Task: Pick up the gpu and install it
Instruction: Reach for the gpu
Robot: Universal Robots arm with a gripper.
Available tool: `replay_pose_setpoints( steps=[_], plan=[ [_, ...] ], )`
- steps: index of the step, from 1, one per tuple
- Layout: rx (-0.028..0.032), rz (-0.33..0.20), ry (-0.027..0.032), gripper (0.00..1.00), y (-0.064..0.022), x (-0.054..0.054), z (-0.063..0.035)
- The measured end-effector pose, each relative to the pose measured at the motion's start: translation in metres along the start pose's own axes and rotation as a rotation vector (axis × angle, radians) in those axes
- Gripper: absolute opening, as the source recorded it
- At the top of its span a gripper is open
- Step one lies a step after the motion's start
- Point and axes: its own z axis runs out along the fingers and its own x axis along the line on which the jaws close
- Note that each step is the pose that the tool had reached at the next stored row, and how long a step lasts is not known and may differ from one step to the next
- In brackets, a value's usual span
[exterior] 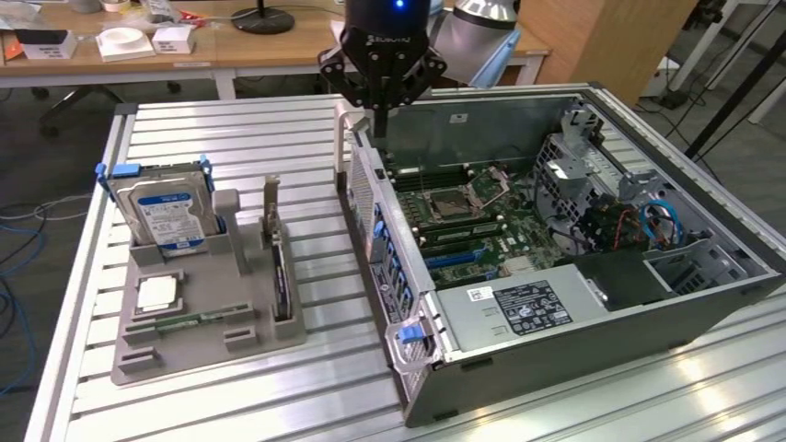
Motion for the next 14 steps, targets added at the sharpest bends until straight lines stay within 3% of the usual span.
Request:
replay_pose_setpoints(
  steps=[14],
  plan=[
    [-0.0001, 0.000, 0.0000, 0.11, -0.0003, 0.0035, -0.0001]
  ],
)
